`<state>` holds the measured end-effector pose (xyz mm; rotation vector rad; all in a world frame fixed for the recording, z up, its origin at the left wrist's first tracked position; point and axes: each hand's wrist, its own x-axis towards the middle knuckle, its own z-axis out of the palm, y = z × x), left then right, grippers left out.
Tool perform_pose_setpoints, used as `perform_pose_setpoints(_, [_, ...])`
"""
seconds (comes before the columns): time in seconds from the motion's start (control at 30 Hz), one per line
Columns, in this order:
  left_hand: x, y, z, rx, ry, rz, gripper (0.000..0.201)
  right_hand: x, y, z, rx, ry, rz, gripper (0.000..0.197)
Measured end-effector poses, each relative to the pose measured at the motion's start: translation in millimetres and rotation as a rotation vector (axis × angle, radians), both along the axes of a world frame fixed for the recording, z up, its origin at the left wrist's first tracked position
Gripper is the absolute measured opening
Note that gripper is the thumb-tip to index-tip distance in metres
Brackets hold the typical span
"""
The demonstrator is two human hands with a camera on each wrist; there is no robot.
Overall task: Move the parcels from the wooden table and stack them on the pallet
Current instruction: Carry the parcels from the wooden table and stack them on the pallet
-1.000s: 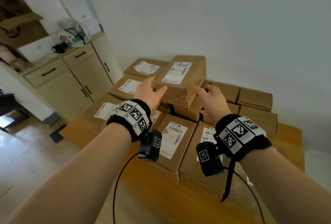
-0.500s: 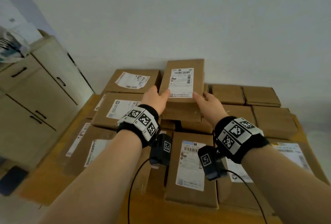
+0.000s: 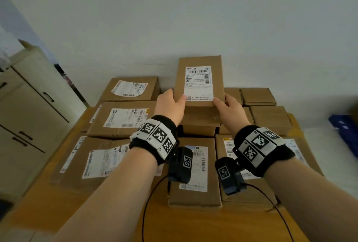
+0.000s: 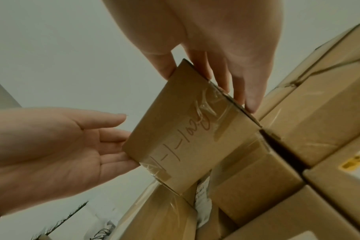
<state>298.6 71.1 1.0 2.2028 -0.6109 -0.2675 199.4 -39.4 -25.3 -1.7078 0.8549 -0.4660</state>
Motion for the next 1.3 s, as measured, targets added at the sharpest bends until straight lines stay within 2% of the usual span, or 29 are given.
perform_pose_setpoints(0.13, [-43,-18,8,-0.007,-0.092,-0.005,0.017,-47,-18,10,0.025,-0.07,-0.03,0.04])
perform_pose_setpoints(0.27, [-100,-43,11,-0.081,-0.16,-0.022,0.026,-107,-46,14,0.06,-0.123,-0.043,0.04])
perform_pose_setpoints(0.4, [-179,-71,15,-0.135,-0.19,-0.016,0.029,-185,-79,17,0.105,-0.172,-0.049,0.029])
perform_pose_setpoints(0.53, [-255,-100,16,-0.14,-0.11,0.008,0.047,-255,-109,17,0.133,-0.182,-0.062,0.017])
perform_pose_setpoints(0.67, [-312,-123,15,-0.092,-0.056,-0.056,0.052,-315,-130,15,0.162,-0.197,-0.103,0.013])
perform_pose_setpoints(0.8, [-353,-143,14,-0.037,-0.085,-0.139,0.051,-362,-146,10,0.157,-0.169,-0.182,0.012])
perform_pose_setpoints(0.93, [-386,-154,11,-0.023,-0.113,-0.249,0.039,-400,-154,3,0.144,-0.15,-0.255,0.013])
perform_pose_setpoints(1.1, [-425,-167,-9,-0.01,-0.015,-0.364,0.044,-449,-162,-13,0.142,-0.065,-0.382,0.013])
perform_pose_setpoints(1.2, [-448,-175,-29,0.025,0.034,-0.397,0.046,-477,-166,-31,0.14,0.003,-0.426,0.03])
perform_pose_setpoints(1.3, [-467,-182,-40,0.077,0.094,-0.429,0.045,-500,-175,-42,0.127,0.06,-0.413,0.034])
